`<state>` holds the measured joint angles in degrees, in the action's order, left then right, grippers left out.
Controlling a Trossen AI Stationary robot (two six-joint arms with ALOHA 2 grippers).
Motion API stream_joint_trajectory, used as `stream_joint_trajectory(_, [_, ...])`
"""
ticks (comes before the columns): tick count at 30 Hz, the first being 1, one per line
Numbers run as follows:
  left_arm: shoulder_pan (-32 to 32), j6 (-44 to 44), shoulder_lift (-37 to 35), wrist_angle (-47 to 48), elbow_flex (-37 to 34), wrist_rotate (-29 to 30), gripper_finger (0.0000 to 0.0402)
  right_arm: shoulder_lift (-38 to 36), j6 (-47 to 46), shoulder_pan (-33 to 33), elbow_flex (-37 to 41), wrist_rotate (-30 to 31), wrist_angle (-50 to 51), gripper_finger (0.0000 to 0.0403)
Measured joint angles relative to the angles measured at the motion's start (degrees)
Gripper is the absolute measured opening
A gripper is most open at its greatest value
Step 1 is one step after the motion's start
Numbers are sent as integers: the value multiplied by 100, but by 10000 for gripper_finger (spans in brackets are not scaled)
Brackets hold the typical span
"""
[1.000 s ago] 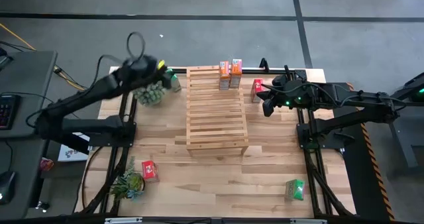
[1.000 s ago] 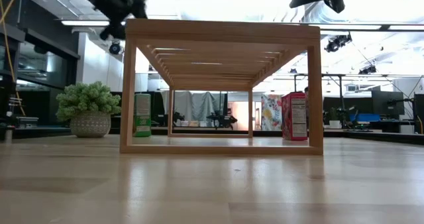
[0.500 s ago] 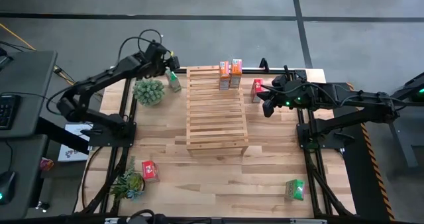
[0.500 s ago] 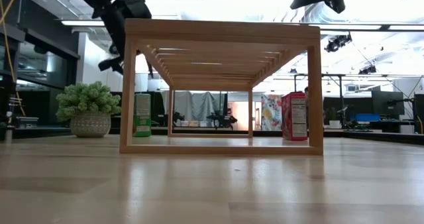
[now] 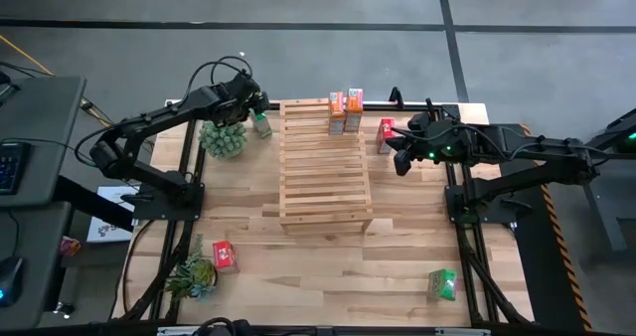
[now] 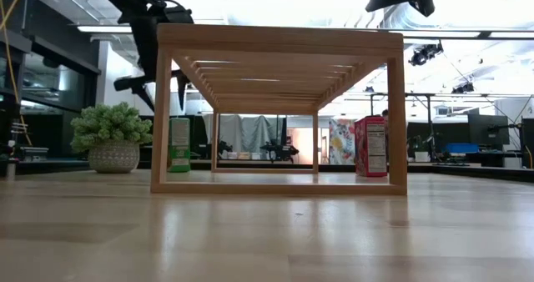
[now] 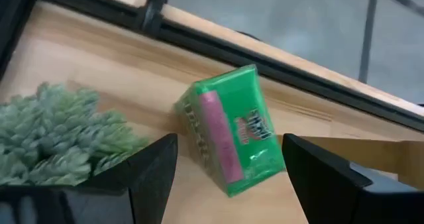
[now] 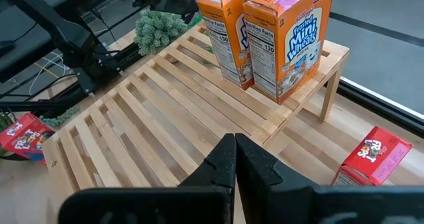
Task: Stack cereal on shelf
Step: Put the top green cereal box on the shelf
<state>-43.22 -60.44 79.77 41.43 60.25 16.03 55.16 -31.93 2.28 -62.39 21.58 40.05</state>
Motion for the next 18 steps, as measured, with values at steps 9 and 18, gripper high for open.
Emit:
stream_joint_trajectory(9, [0, -263, 173, -267, 0, -23, 262, 160, -17, 0, 0, 227, 0, 1])
stream_joint_trajectory(18, [0, -687, 539, -383, 0, -153, 262, 458, -167, 0, 0, 112, -2, 1])
